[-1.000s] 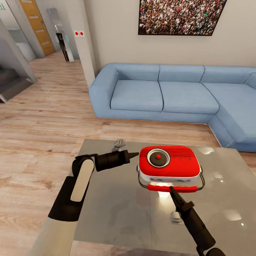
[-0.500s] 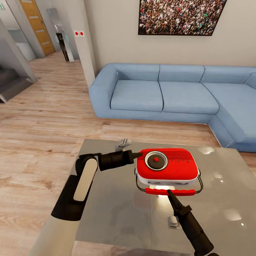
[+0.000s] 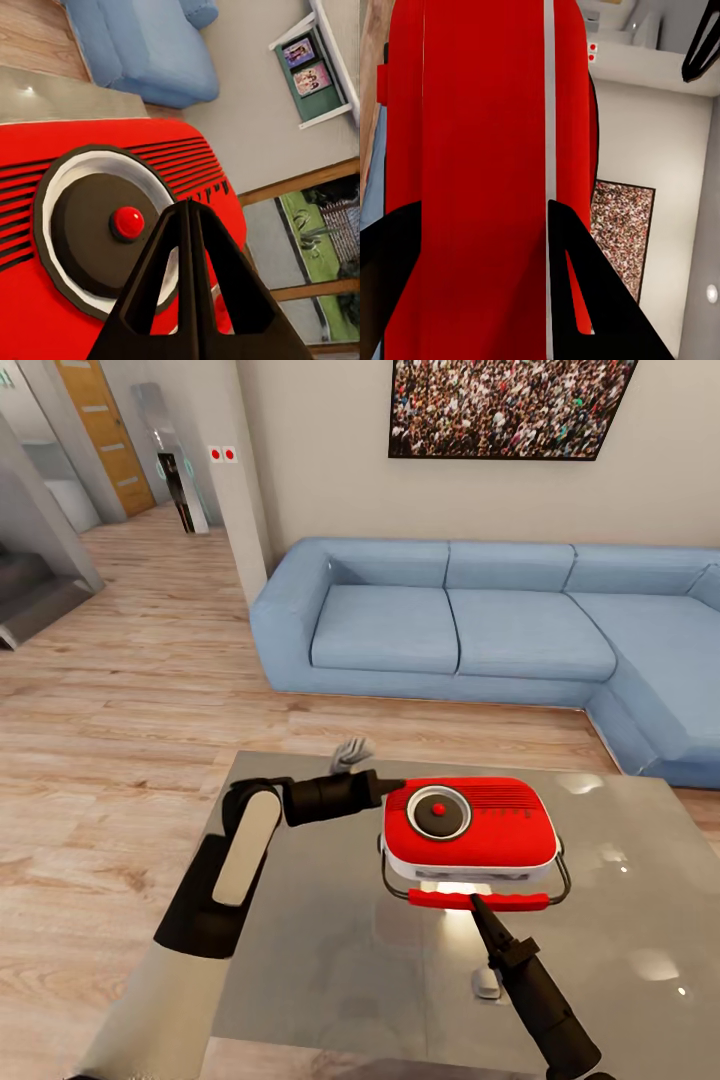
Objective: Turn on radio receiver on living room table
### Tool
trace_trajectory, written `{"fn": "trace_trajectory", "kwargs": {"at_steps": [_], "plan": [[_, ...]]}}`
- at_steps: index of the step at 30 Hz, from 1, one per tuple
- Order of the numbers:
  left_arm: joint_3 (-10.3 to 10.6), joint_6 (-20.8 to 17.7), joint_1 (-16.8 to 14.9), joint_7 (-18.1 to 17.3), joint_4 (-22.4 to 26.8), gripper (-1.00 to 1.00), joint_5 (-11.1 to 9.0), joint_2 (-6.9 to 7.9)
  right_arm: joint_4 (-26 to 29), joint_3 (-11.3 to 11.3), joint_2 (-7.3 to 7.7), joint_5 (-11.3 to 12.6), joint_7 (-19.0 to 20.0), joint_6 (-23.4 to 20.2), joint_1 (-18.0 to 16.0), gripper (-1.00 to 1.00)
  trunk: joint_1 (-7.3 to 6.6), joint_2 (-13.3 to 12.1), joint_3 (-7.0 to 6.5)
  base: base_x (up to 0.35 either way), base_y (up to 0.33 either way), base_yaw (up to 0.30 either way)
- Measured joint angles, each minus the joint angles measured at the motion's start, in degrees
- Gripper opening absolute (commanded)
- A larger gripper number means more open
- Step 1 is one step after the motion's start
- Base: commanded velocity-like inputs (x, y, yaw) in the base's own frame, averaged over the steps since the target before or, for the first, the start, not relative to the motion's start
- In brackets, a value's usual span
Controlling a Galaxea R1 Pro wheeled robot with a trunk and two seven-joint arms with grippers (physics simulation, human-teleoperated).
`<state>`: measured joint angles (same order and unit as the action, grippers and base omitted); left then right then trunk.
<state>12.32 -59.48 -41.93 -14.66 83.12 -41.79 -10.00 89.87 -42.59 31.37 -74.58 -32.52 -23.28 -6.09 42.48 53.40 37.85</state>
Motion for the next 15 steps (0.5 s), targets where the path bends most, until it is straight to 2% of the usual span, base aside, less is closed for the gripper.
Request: {"fn": "trace_trajectory", "kwargs": {"at_steps": [5, 11, 15], "plan": [[-0.01, 0.15, -1.18, 3.12, -2.26, -1.0, -0.92, 0.0, 0.0, -0.04, 0.02, 0.01, 0.0, 0.05, 0.0, -1.0, 0.0, 0.0, 0.0, 0.0, 0.0, 0.0], [0.05, 0.39, -1.94, 5.3, -5.44, -1.0, -5.61, 0.0, 0.0, -0.14, -0.04, 0.0, -0.13, 0.05, 0.0, -1.0, 0.0, 0.0, 0.0, 0.0, 0.0, 0.0], [0.0, 0.49, -3.7, 5.55, -8.13, -1.0, -6.99, 0.0, 0.0, -0.21, -0.06, -0.01, -0.37, 0.06, -0.01, -1.0, 0.0, 0.0, 0.0, 0.0, 0.0, 0.0]]}}
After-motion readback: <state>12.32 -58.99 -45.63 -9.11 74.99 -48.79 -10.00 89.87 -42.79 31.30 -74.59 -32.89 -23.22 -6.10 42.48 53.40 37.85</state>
